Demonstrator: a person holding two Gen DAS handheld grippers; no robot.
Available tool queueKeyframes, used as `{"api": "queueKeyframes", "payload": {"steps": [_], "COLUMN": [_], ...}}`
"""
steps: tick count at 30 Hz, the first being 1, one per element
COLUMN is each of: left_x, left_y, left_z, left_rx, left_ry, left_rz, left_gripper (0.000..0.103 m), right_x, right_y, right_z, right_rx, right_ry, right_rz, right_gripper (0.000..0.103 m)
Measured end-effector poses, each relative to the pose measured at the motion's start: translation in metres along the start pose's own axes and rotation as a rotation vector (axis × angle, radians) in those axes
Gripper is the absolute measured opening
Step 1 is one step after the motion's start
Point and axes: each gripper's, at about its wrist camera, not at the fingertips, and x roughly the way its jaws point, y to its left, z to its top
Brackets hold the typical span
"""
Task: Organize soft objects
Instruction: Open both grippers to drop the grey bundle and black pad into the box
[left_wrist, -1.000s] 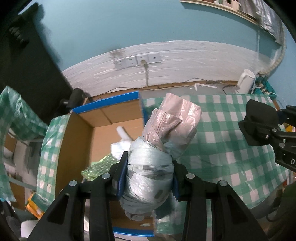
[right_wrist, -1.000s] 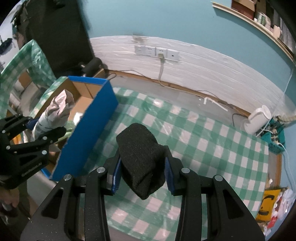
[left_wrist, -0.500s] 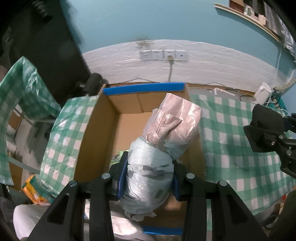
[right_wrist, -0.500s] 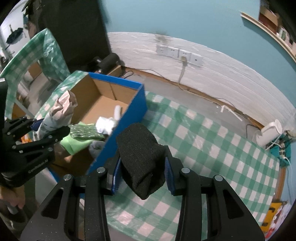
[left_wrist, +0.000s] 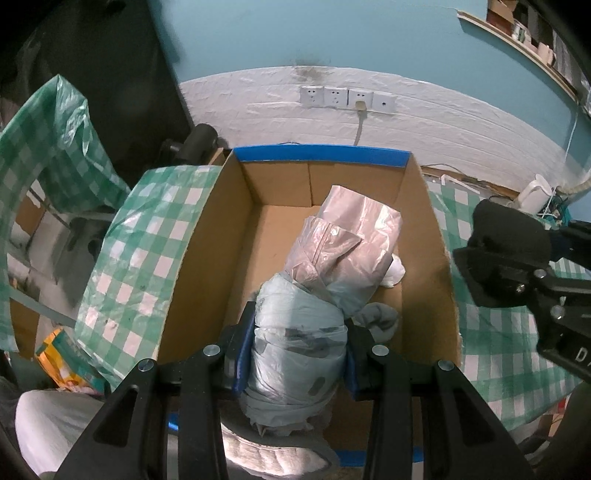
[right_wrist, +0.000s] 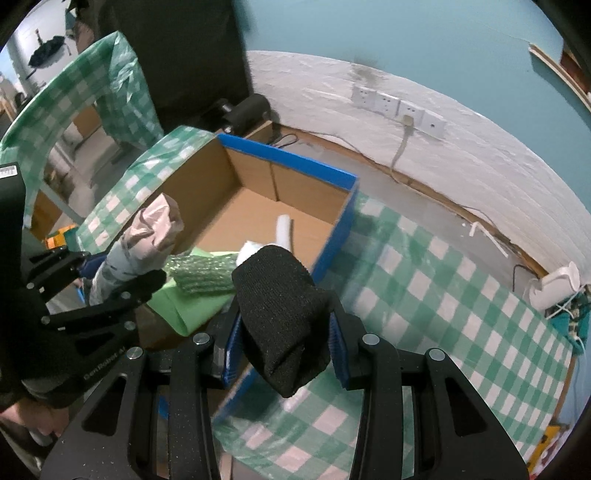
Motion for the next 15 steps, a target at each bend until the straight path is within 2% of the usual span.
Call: {"api": "queueKeyframes", "payload": {"steps": [6,12,15], "left_x": [0.011,0.029,0.029], "left_y": [0.005,0.004,0.005], "left_z": [-0.002,-0.008,-0.008], "left_rx": [-0.011,-0.018,-0.028], "left_ry": [0.016,0.067,0.067], "left_rz": [0.014,0.024,0.028], "left_gripper": [0.040,0.044,0.063], "right_x": [0.014,0.024,0.028], "right_y": [0.014,0.023,0.025], "right_z": [0.006,0.007,0.007], "right_rx": [-0.008,-0.017,-0.019], "right_ry": [0.016,0.024,0.026], "right_rz": [0.024,0.038,0.049], "right_gripper": [0.039,0.041,0.044]}}
